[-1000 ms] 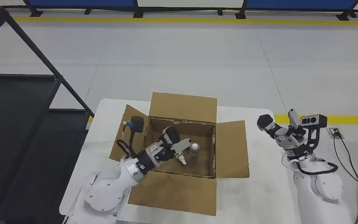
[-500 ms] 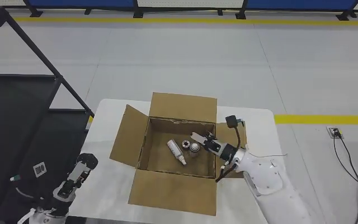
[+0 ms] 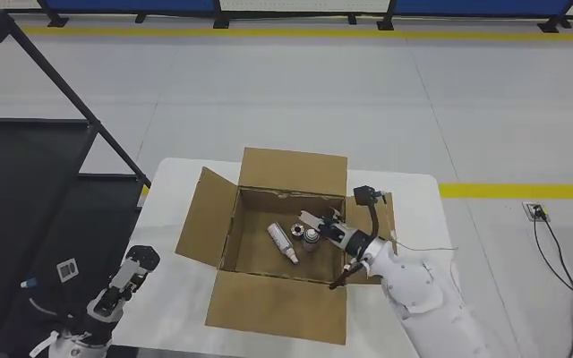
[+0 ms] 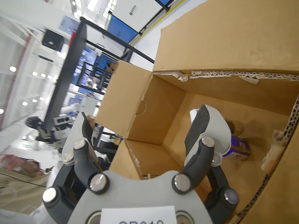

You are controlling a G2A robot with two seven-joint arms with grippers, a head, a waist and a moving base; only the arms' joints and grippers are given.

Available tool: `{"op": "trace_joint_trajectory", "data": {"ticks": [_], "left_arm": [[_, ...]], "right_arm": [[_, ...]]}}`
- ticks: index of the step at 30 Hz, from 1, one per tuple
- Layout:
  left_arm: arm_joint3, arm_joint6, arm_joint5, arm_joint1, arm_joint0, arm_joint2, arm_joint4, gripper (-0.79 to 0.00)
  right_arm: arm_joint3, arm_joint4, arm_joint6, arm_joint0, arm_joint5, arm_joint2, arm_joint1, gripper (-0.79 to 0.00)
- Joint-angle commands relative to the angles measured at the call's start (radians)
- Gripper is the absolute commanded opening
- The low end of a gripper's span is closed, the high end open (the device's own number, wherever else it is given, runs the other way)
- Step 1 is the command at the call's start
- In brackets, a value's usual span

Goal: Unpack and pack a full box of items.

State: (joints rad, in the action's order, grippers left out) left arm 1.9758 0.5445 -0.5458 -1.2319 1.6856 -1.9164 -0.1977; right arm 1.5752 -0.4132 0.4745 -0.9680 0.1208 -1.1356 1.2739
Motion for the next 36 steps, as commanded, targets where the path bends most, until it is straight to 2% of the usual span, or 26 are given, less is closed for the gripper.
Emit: {"op": "trace_joint_trajectory", "data": {"ticks": [1, 5, 9, 17, 22, 24, 25, 26, 29, 31, 32, 33, 36], "left_arm": [[0.001, 0.014, 0.02, 0.002, -0.006, 0.004, -0.028, 0.0], [0.001, 0.042, 0.032, 0.007, -0.008, -0.013, -0.068, 0.0], [0.002, 0.066, 0.033, 0.011, -0.006, -0.022, -0.1, 0.0], [0.005, 0.096, 0.017, 0.015, 0.011, -0.025, -0.136, 0.0], [0.005, 0.098, 0.011, 0.018, 0.019, -0.034, -0.146, 0.0], [0.004, 0.097, 0.01, 0.018, 0.02, -0.034, -0.148, 0.0], [0.003, 0.097, 0.009, 0.019, 0.021, -0.034, -0.149, 0.0], [0.003, 0.097, 0.009, 0.019, 0.021, -0.034, -0.149, 0.0], [0.003, 0.093, 0.006, 0.02, 0.022, -0.034, -0.149, 0.0], [0.003, 0.094, 0.006, 0.021, 0.022, -0.033, -0.149, 0.0], [0.002, 0.093, 0.005, 0.021, 0.022, -0.033, -0.148, 0.0], [0.002, 0.093, 0.004, 0.022, 0.022, -0.032, -0.148, 0.0], [0.002, 0.091, 0.005, 0.023, 0.02, -0.03, -0.147, 0.0]], "right_arm": [[0.015, -0.231, 0.007, 0.01, -0.043, 0.053, 0.001, 0.0], [0.006, -0.463, 0.08, 0.051, -0.13, 0.132, 0.005, 0.0], [-0.011, -0.574, 0.182, 0.104, -0.205, 0.186, 0.015, 0.0], [-0.097, -0.677, 0.391, 0.221, -0.223, 0.274, 0.041, 0.0], [-0.17, -0.679, 0.45, 0.277, -0.229, 0.318, 0.064, -0.009], [-0.203, -0.672, 0.455, 0.295, -0.231, 0.33, 0.074, -0.151], [-0.22, -0.672, 0.458, 0.304, -0.234, 0.336, 0.078, -0.305], [-0.236, -0.668, 0.461, 0.312, -0.238, 0.341, 0.083, -0.4], [-0.277, -0.661, 0.467, 0.333, -0.246, 0.356, 0.096, -0.508], [-0.299, -0.663, 0.468, 0.343, -0.256, 0.364, 0.104, -0.646], [-0.306, -0.665, 0.468, 0.347, -0.26, 0.367, 0.107, -0.751], [-0.311, -0.666, 0.467, 0.348, -0.263, 0.369, 0.11, -0.785], [-0.3, -0.679, 0.451, 0.344, -0.281, 0.36, 0.113, -0.785]]}}
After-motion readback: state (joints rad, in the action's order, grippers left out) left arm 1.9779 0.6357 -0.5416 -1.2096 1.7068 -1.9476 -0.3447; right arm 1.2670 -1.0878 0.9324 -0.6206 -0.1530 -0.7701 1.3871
